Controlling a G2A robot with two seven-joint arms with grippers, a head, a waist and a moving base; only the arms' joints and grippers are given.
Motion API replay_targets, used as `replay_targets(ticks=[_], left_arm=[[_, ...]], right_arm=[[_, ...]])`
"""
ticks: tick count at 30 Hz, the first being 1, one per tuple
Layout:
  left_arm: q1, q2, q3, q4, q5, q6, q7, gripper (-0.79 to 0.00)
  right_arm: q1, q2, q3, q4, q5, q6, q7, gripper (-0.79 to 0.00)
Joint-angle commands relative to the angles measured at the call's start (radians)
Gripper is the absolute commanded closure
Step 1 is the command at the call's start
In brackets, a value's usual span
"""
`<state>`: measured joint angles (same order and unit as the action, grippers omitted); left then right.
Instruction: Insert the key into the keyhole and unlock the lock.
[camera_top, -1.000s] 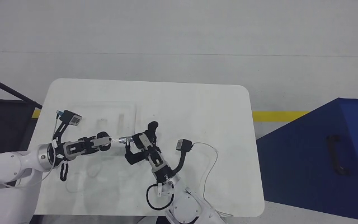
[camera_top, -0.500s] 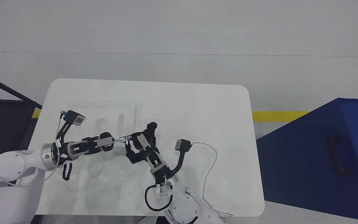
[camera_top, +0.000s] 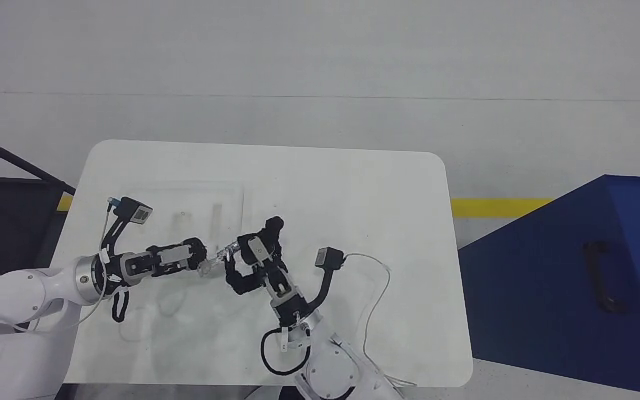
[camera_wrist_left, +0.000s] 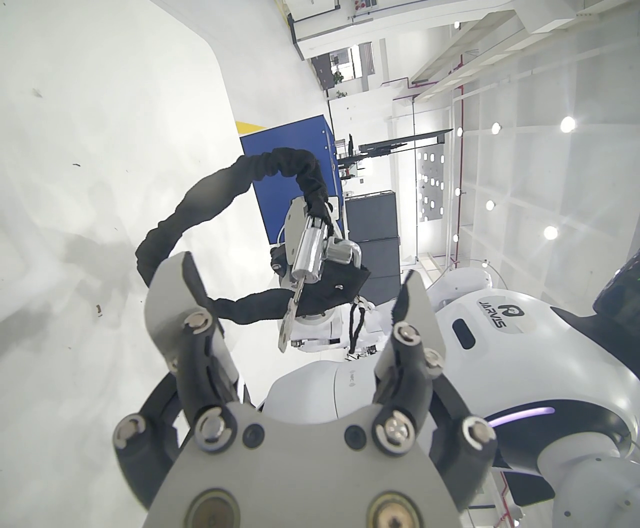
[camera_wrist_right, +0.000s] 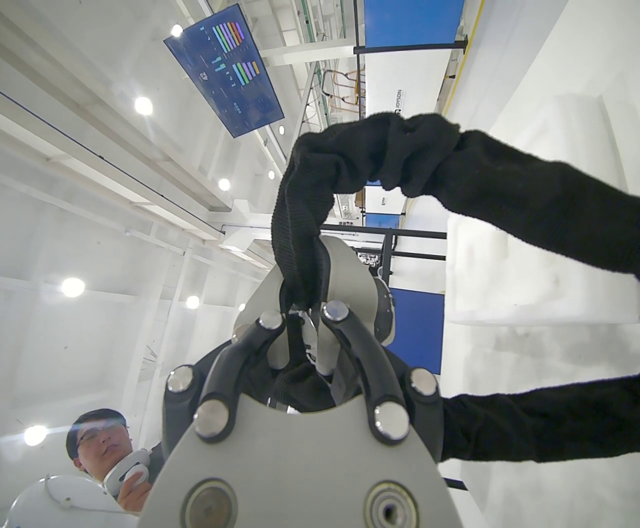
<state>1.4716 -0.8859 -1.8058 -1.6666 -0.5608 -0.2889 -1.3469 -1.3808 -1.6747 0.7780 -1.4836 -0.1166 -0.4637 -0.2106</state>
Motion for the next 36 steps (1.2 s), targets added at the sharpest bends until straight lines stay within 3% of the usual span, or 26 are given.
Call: replay_targets(ticks=[1,7,10,22,30,36], left_arm=[[0.000,0.000,0.000,0.000,0.000,0.000,0.000,-0.785],[0.000,0.000,0.000,0.000,0.000,0.000,0.000,-0.785],[0.000,0.000,0.000,0.000,0.000,0.000,0.000,-0.785],[0.014,-0.001,0.017,-0.016,0.012,0.003,0.015,-0.785],[0.051,-0.013,0.027,-0.003,-0.102,-0.125,0.054,-0.785],[0.071,-0.021,0.065,0.005,-0.103,-0.167,0.087,-0.785]], right_arm=[[-0.008,-0.002,0.009,-0.020,0.045,0.027,-0.008,0.000],[-0.018,-0.003,0.010,-0.046,0.182,0.198,-0.069,0.000],[-0.012,0.001,-0.008,-0.066,0.268,0.250,-0.034,0.000],[-0.021,0.009,-0.020,-0.071,0.258,0.259,-0.033,0.000],[-0.023,0.023,-0.052,-0.096,0.343,0.209,-0.088,0.000],[-0.027,0.031,-0.058,-0.119,0.371,0.185,-0.112,0.000]])
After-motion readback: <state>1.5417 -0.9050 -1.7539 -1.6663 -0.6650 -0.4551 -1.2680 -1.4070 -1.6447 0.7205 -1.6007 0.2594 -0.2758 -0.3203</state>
